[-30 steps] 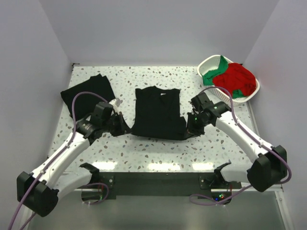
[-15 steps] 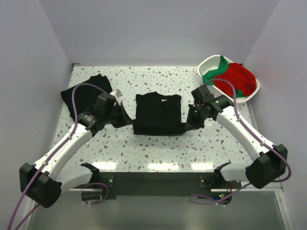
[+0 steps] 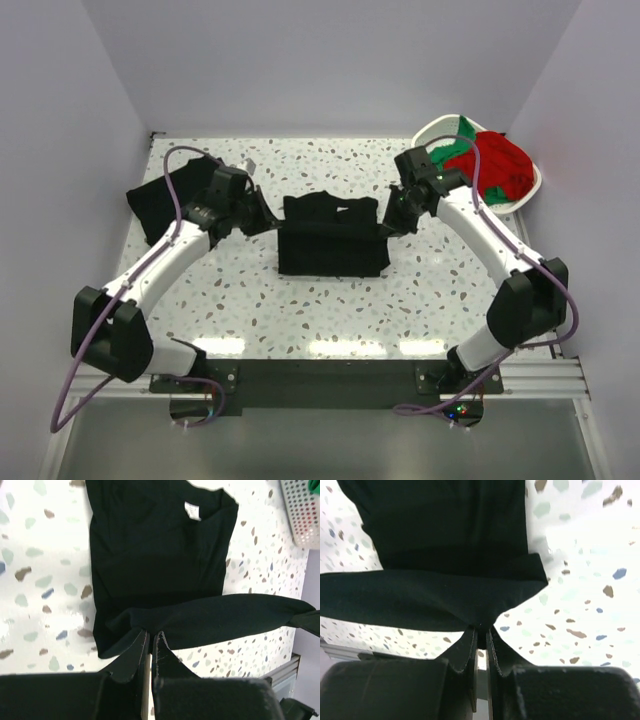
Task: Fold and stack the t-shirts
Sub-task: Fold the tshirt
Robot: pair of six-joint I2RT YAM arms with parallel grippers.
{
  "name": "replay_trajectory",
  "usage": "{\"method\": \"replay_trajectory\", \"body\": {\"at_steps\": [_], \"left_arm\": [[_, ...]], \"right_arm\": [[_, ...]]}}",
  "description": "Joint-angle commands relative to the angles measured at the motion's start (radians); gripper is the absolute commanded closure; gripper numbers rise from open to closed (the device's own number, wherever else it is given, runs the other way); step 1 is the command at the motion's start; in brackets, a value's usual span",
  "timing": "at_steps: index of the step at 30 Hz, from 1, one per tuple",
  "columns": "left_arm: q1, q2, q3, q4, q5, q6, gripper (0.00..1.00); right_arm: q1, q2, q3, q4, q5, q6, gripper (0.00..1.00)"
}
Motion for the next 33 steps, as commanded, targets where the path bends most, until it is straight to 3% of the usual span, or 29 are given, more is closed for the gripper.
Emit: {"method": "replay_trajectory", "body": {"at_steps": [1,11,27,29,30,31,33], "left_arm": [[0.055,0.042,0.091,0.099,0.043,0.055,1.0],[0.126,0.302,0.259,0.136,0.138,0.109,1.0],[0.154,0.66,0.541,0.236,0.11,0.094,1.0],[0.157,0.696,0.59,0.236,0.084,0.085,0.71],[0.157,0.707,0.624,0.245,0.06,0.077,0.56],[0.155,0.71,0.632,0.254,0.046,0.072,0.37],[0.155,0.693,0.626,0.28,0.015,0.071,0.29]], "right_arm": [[-0.027,0.07,0.103,0.039,0.01,-0.033,1.0],[-0.093,0.309,0.338,0.033,-0.016,-0.074,1.0],[-0.16,0.619,0.594,0.059,-0.011,-0.09,1.0],[-0.165,0.676,0.666,0.086,-0.039,-0.103,0.74],[-0.166,0.691,0.691,0.092,-0.045,-0.119,0.44],[-0.17,0.714,0.717,0.092,-0.047,-0.126,0.36],[-0.17,0.721,0.774,0.089,-0.06,-0.152,0.25]]}}
